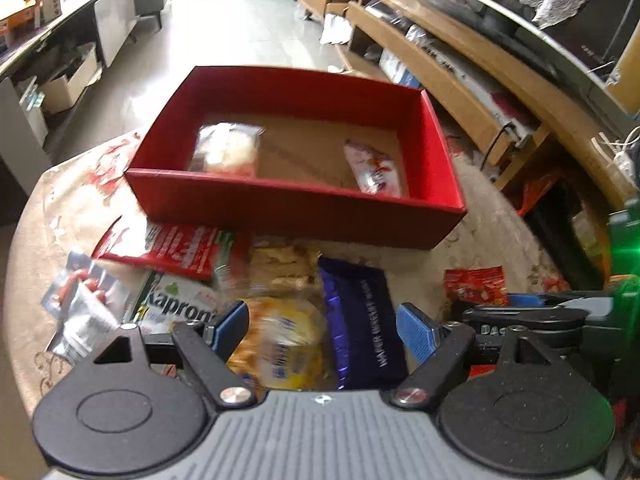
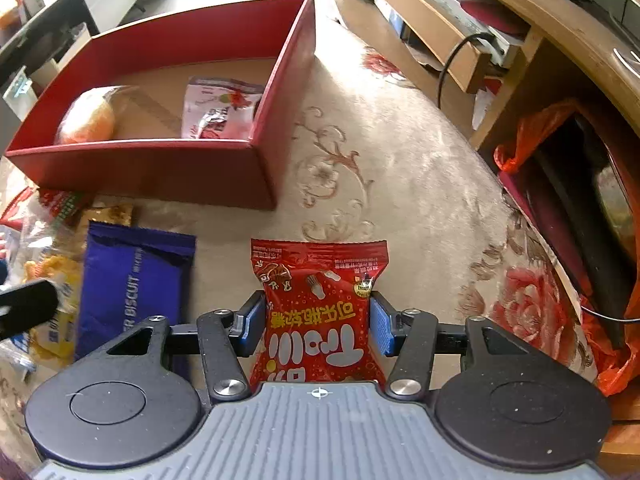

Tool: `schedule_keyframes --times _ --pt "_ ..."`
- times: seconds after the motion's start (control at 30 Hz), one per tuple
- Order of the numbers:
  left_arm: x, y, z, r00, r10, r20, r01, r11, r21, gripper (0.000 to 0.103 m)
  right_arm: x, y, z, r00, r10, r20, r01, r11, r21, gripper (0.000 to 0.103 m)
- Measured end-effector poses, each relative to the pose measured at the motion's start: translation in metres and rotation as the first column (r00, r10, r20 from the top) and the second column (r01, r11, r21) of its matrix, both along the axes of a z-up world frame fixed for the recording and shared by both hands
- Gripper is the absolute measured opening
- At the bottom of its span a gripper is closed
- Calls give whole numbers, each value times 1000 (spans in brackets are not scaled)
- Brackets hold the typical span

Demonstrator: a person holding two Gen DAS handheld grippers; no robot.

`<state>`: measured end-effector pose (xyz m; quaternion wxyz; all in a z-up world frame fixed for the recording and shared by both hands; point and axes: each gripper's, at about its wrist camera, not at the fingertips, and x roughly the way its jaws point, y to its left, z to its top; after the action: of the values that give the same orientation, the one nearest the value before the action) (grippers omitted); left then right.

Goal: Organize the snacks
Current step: 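Grasp the red Trolli bag with the right tool while the left grasps the egg-waffle bag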

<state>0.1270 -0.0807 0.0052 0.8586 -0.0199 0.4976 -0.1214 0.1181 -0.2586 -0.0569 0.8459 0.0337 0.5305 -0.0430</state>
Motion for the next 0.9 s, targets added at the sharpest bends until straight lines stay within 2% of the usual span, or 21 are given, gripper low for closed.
schedule_keyframes --times 0.1,0.17,0.33,0.4,0.53,0.7,0.8,0.9 --pt "-2 8 -10 999 30 -34 -29 1000 10 78 0 1 0 1000 14 -1 -14 1000 2 61" --pt "-4 13 -14 999 36 -28 -35 998 43 78 0 1 1 1000 23 -1 -23 1000 3 61" --pt "8 5 -13 995 -103 9 101 985 140 78 -2 4 1 999 41 -6 -41 999 0 61" --pt "13 4 -19 995 -103 -13 104 981 163 78 -2 6 1 999 44 -8 -44 999 2 61" --pt "13 12 -35 995 -21 -95 27 997 67 78 0 8 -1 999 46 -14 -46 999 -8 61" --pt "12 11 -67 980 69 -186 -59 997 59 79 2 16 -6 998 59 -30 -60 998 -21 63" --pt "14 8 -66 983 90 -162 -82 995 51 79 1 20 -9 997 67 -40 -68 997 -32 66" --pt "12 9 -67 982 104 -158 -98 994 51 75 1 23 -13 995 88 -43 -90 995 -35 74"
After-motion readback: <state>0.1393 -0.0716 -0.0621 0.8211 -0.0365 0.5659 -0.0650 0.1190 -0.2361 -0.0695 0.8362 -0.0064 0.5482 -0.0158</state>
